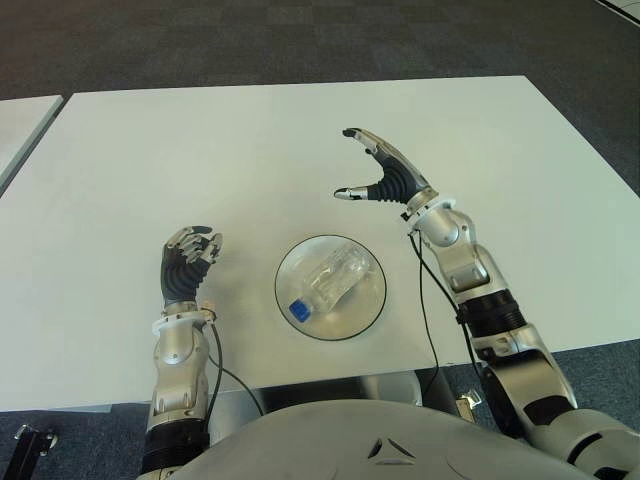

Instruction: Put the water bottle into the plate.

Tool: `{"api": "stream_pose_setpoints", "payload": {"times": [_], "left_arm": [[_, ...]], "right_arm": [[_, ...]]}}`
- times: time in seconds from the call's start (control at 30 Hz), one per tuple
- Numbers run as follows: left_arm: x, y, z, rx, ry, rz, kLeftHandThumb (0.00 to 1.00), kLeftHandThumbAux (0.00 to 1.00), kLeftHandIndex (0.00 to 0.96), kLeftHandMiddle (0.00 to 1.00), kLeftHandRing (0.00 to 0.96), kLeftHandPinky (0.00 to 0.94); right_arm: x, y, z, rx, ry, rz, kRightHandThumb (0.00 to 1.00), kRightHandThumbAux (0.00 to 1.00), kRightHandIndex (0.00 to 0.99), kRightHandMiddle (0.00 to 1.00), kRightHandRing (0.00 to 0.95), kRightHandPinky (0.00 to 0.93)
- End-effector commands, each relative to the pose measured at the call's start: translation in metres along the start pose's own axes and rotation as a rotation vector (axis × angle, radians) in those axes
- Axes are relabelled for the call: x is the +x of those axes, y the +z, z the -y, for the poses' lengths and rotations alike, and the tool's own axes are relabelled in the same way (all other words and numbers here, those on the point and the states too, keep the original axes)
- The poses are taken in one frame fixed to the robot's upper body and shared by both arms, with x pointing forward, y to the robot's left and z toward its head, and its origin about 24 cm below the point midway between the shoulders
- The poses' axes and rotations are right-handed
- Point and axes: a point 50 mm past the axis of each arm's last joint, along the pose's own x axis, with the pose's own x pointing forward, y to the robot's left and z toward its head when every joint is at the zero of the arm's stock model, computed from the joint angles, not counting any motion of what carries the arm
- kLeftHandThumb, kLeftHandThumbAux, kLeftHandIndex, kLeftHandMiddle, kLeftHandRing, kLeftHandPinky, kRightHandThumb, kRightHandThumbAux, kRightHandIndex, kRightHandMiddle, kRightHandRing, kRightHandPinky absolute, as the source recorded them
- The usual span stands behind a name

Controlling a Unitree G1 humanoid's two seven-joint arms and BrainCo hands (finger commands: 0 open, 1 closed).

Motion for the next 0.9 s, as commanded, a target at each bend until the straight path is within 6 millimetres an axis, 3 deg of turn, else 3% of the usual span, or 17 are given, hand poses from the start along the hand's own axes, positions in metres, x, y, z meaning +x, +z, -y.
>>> {"api": "stream_pose_setpoints", "payload": {"times": [0.03,0.13,0.23,0.33,0.6,0.9], "left_arm": [[0.002,0.000,0.002,0.009,-0.006,0.015,0.708,0.711,0.434,0.658,0.644,0.631],[0.002,0.000,0.002,0.009,-0.010,0.017,0.708,0.711,0.434,0.661,0.647,0.633],[0.002,0.001,0.003,0.008,-0.018,0.017,0.707,0.711,0.434,0.664,0.650,0.632],[0.001,0.002,0.004,0.009,-0.034,0.038,0.707,0.711,0.434,0.665,0.653,0.634],[0.001,0.001,0.003,0.014,-0.048,0.033,0.706,0.711,0.434,0.672,0.663,0.643],[0.001,0.001,0.004,0.002,-0.048,0.012,0.707,0.711,0.434,0.669,0.661,0.637]], "right_arm": [[-0.012,-0.008,-0.012,0.077,-0.085,-0.019,0.141,0.681,0.000,0.069,0.098,0.201],[-0.016,-0.010,-0.015,0.111,-0.104,-0.023,0.163,0.715,0.003,0.089,0.117,0.218],[-0.032,-0.020,-0.023,0.212,-0.162,-0.053,0.190,0.745,0.025,0.113,0.138,0.232],[-0.045,-0.029,-0.033,0.307,-0.249,-0.084,0.246,0.814,0.121,0.209,0.208,0.280],[-0.055,-0.039,-0.042,0.344,-0.365,-0.094,0.319,0.885,0.237,0.320,0.314,0.365],[-0.063,-0.043,-0.050,0.315,-0.459,-0.100,0.226,0.983,0.357,0.406,0.413,0.430]]}}
